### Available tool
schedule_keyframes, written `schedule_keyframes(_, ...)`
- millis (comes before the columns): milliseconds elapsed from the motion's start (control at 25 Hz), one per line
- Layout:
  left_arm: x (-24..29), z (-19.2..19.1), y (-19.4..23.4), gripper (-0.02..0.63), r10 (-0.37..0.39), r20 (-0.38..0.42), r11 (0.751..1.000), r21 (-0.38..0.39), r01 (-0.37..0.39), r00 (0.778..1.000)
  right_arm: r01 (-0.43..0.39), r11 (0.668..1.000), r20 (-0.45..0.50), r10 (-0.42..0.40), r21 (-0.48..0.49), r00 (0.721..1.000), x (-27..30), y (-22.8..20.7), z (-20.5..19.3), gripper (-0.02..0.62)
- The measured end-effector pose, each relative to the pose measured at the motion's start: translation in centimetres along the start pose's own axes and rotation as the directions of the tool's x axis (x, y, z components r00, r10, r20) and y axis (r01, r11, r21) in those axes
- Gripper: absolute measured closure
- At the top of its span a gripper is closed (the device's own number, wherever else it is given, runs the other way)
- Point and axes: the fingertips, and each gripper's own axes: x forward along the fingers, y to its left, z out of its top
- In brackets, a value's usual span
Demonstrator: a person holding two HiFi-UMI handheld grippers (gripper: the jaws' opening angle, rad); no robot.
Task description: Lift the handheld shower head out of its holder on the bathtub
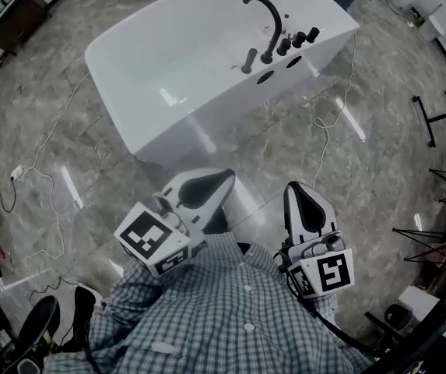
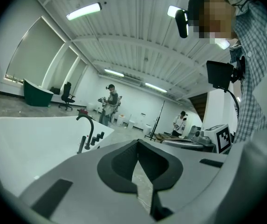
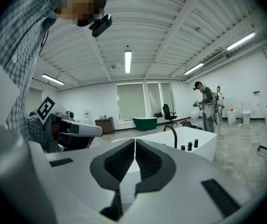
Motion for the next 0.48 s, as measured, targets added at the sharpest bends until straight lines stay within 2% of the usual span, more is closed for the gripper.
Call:
schedule_keyframes(200, 1.1, 2.5, 4.8, 0.601, -0.010, 0.018, 1.000, -0.005, 0.010, 1.000, 0.016, 1.000, 0.004, -0.016, -0.024, 1.000, 4.7, -0.8, 2.0, 0.577)
schedule_keyframes(480, 1.3, 4.4, 9.0, 0.601, -0.017, 0.037, 1.000, 0.011, 0.016, 0.999, 0.057, 0.997, 0.017, -0.056, -0.054, 0.998, 8.3, -1.6, 3.6, 0.577)
